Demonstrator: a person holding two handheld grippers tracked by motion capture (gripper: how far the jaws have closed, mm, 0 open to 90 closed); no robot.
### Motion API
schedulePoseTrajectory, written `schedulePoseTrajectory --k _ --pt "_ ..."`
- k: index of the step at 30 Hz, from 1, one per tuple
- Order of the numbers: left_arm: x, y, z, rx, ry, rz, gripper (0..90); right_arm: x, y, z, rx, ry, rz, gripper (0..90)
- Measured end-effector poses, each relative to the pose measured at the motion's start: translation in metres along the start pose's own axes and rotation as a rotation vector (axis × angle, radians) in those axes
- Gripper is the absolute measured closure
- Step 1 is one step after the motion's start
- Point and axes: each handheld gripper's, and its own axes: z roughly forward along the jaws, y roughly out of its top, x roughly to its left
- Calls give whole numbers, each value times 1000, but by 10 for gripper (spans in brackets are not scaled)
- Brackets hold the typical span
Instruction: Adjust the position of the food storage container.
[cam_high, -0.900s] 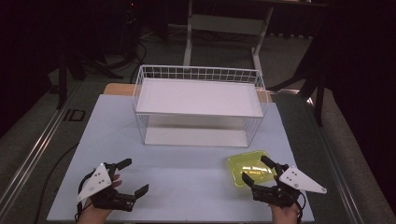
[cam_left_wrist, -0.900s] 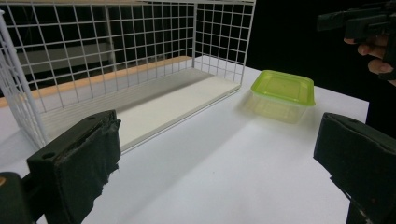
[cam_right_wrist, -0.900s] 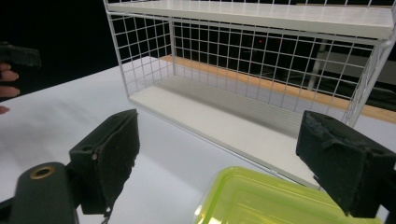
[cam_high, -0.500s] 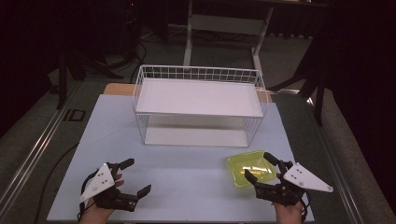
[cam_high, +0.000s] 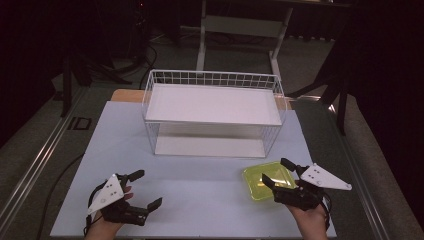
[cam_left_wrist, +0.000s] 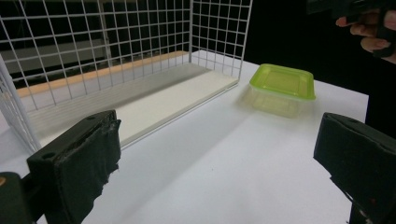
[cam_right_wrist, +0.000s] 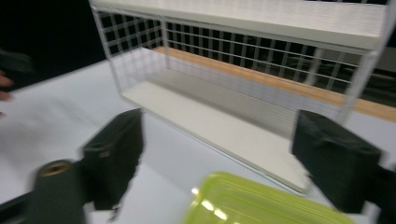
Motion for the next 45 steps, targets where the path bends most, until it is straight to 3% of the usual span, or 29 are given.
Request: schedulePoseTrajectory --k 1,3,5,9,14,17,18,22,23,28,38,45 --pt "0 0 0 2 0 1 14 -4 -1 2 23 -9 -22 310" --pt "0 0 1 2 -2 -1 14 -6 -2 3 31 -13 -27 316" --pt "-1 0 2 0 -4 -2 14 -14 -4 4 59 -40 -38 419" --pt "-1 -1 2 5 -9 0 14 -21 -7 5 79 -95 -57 471" --pt "-1 -1 3 11 -12 1 14 -39 -10 8 112 -80 -29 518" --pt "-1 -1 3 13 -13 1 14 -47 -14 9 136 -93 -54 603" --pt "-1 -1 3 12 -13 2 14 -51 -18 9 147 -132 -81 657" --pt "-2 -2 3 14 -15 1 14 -58 -24 10 166 -158 -77 730" --pt "-2 -2 3 15 -15 2 14 -63 -29 10 180 -174 -67 791" --pt "-3 -2 3 17 -20 2 14 -72 -39 10 218 -188 -46 887" --pt "-3 -2 3 13 -29 -4 14 -96 -69 8 314 -249 -3 900" --pt "-4 -2 4 16 -31 7 14 -102 -89 10 378 -223 26 900"
